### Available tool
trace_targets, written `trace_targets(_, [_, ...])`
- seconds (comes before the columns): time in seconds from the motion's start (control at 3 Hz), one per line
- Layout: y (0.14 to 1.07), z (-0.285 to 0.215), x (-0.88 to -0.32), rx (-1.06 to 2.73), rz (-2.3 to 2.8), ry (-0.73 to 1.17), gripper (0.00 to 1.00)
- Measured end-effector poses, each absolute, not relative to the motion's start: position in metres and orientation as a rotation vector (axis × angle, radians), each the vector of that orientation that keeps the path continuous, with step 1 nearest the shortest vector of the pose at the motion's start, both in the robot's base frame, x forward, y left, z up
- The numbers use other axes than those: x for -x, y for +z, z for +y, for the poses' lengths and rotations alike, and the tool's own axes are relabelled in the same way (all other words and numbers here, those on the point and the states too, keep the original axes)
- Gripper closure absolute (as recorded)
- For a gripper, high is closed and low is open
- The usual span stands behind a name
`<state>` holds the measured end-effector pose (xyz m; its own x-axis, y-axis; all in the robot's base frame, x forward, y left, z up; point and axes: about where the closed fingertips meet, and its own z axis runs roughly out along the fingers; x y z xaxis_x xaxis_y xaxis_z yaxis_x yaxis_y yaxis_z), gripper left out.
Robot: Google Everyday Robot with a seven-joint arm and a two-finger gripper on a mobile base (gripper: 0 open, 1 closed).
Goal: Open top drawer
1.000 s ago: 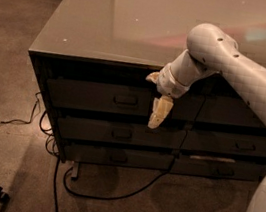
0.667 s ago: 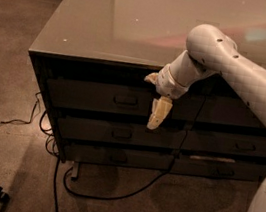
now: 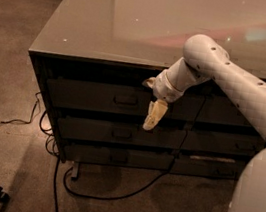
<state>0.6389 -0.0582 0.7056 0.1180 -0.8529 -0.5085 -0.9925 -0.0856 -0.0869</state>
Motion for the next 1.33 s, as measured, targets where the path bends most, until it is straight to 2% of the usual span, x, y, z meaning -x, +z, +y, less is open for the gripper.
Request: trace_targets(1.33, [0.658,-0.058,-0.680,2.087,1.894,0.365,0.00])
